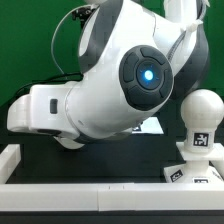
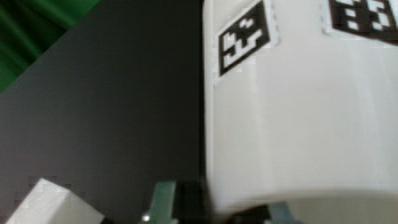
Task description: Assemble lamp
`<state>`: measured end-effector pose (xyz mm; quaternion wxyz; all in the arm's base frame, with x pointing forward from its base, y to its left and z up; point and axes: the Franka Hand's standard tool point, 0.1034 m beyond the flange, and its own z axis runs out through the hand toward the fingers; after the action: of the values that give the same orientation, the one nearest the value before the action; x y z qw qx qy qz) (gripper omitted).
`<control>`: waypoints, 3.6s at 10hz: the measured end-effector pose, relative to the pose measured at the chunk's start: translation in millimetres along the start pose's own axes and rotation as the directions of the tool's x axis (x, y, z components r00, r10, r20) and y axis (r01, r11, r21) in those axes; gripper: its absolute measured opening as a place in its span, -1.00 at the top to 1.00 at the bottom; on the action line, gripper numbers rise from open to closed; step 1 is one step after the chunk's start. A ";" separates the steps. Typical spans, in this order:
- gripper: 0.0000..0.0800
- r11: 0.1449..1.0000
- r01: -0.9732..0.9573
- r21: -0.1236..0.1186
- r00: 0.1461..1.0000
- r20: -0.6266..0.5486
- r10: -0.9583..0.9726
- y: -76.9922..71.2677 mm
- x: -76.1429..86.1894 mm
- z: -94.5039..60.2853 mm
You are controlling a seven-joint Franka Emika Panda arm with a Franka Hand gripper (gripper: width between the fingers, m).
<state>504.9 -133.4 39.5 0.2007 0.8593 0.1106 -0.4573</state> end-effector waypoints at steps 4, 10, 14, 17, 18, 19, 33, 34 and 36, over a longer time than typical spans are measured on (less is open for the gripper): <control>0.89 0.999 0.050 -0.005 0.993 -0.111 -0.050 -11.0 -15.4 -70.5; 0.89 0.997 0.051 -0.050 0.898 -0.436 -0.068 0.3 3.7 -94.0; 0.89 0.998 0.041 0.049 0.774 -0.633 -0.001 28.0 -61.8 -170.1; 0.89 0.999 0.027 0.033 0.597 -0.802 0.010 29.7 -62.2 -180.5; 0.89 0.999 0.022 0.027 0.554 -0.832 0.010 30.9 -62.5 -181.7; 0.89 0.999 0.019 0.030 0.496 -0.868 0.017 31.5 -64.1 -186.2; 0.89 0.969 0.018 0.245 0.050 -0.969 0.244 -46.4 -120.5 -280.7; 0.89 0.963 0.024 0.270 0.052 -0.962 0.269 -57.0 -117.3 -285.7; 0.89 0.951 0.040 0.306 0.057 -0.951 0.303 -85.0 -109.0 -299.0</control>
Offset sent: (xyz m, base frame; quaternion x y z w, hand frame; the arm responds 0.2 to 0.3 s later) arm 0.0810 0.1000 0.1000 -0.0014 0.1323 -0.0853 0.9875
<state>634.1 75.2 259.2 0.0023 0.9618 0.0790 0.2620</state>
